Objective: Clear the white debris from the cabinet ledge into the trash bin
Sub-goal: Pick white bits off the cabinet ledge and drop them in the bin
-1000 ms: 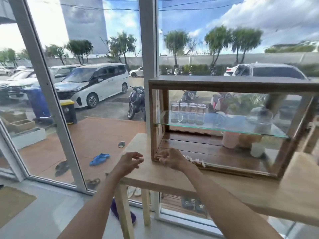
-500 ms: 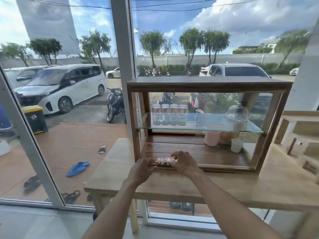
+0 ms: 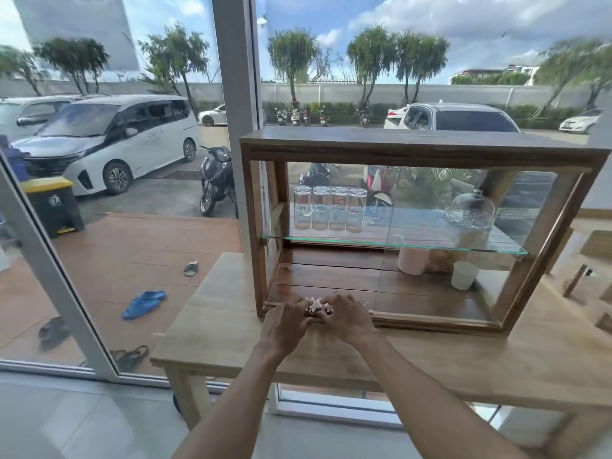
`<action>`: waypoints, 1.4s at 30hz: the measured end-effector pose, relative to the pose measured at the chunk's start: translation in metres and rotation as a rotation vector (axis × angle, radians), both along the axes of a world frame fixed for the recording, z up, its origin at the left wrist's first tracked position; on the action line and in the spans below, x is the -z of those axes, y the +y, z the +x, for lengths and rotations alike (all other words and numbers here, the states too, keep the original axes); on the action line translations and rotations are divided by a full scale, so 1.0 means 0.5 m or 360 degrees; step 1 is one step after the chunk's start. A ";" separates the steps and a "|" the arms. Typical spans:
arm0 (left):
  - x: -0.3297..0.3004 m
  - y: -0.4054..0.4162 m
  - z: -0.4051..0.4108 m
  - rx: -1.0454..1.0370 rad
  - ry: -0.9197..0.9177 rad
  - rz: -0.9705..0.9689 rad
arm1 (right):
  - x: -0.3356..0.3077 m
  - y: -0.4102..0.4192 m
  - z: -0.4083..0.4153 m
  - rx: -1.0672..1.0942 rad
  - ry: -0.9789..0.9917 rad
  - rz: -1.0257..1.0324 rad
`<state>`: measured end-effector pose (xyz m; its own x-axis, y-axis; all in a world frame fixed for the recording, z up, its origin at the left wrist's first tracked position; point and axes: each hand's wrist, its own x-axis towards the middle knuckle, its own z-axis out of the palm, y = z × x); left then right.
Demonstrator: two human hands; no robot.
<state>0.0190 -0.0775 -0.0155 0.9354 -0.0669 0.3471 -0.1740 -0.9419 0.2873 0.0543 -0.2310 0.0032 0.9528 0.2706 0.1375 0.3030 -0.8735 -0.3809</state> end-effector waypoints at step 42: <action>0.019 0.029 0.046 0.0034 -0.0111 0.0316 | -0.003 -0.001 0.030 0.0043 -0.0037 0.0260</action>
